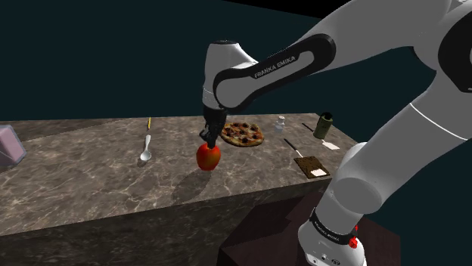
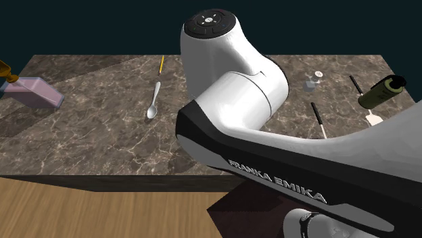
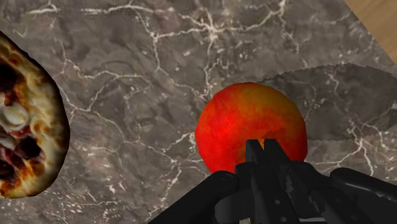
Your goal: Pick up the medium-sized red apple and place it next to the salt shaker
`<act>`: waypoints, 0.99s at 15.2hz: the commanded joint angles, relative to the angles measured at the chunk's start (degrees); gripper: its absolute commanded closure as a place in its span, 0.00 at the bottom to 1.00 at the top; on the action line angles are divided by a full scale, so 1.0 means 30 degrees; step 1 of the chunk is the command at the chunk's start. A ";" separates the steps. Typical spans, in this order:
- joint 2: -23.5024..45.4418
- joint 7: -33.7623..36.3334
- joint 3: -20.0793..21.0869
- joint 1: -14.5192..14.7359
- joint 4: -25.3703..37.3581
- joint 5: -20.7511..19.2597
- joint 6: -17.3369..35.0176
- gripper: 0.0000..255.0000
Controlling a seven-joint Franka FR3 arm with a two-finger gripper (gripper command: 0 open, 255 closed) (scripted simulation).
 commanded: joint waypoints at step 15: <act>-0.1535 -0.0374 -0.0373 0.0059 0.2769 0.0230 -0.4272 1.00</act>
